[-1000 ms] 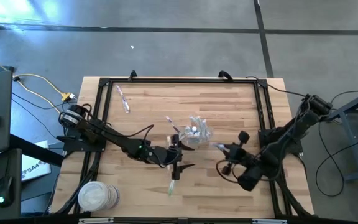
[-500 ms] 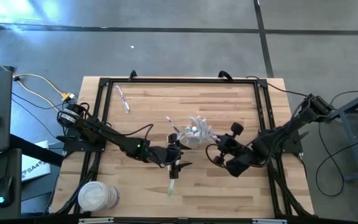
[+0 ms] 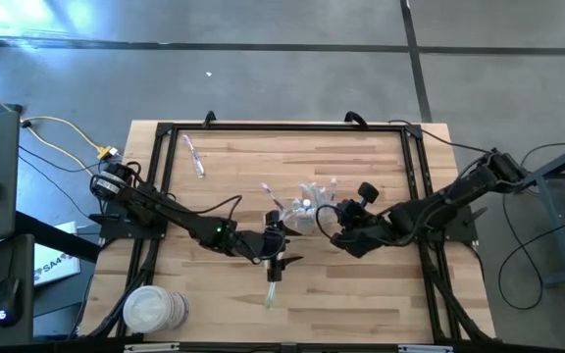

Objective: Pick & Place toothbrushing station
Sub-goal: Put the blue toothbrush into the wire organizer

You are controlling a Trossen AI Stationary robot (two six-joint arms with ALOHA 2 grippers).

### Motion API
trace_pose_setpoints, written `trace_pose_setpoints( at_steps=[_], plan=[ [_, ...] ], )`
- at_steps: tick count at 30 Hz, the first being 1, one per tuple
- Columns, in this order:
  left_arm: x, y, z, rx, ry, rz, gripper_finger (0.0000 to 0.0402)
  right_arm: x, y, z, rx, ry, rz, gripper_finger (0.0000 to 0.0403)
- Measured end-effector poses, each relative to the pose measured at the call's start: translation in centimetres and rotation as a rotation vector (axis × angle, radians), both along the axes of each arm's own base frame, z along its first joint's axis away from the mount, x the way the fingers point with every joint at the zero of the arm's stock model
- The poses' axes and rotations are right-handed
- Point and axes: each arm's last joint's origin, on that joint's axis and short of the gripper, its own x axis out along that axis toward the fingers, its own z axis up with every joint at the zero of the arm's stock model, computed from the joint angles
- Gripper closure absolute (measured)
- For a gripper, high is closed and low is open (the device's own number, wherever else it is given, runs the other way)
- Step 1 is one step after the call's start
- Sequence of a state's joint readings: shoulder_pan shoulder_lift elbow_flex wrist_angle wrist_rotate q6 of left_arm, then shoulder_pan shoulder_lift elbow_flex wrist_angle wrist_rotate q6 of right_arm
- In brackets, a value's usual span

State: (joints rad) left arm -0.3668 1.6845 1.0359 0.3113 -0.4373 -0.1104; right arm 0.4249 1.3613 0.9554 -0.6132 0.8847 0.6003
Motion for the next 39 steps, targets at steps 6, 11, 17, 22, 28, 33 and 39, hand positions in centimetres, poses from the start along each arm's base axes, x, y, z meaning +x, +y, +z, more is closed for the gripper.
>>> trace_pose_setpoints(
  at_steps=[6,11,17,22,28,33,39],
  plan=[
    [0.0,0.0,0.0,0.0,0.001,0.0,0.011,0.4,-1.0,-0.2,0.059,0.027,-0.009,0.0391],
    [0.0,0.0,0.0,0.0,0.001,0.0,0.011,0.7,-1.8,-0.3,0.095,0.038,-0.024,0.0391],
    [0.0,0.0,0.0,0.0,0.001,0.0,0.011,1.0,-2.7,-0.4,0.134,0.047,-0.042,0.039],
    [0.0,0.0,-0.1,0.003,0.009,0.0,0.011,1.1,-3.0,-0.5,0.169,0.058,-0.036,0.039],
    [-0.1,0.0,-0.2,0.005,0.023,0.001,0.011,1.2,-3.6,-1.2,0.213,0.05,-0.054,0.039],
    [-0.1,0.0,-0.3,0.003,0.023,0.001,0.011,1.2,-4.5,-2.6,0.246,0.047,-0.062,0.039],
    [-0.1,0.0,-0.3,0.004,0.025,0.001,0.011,1.3,-4.5,-3.1,0.256,0.019,-0.043,0.039]
  ],
)
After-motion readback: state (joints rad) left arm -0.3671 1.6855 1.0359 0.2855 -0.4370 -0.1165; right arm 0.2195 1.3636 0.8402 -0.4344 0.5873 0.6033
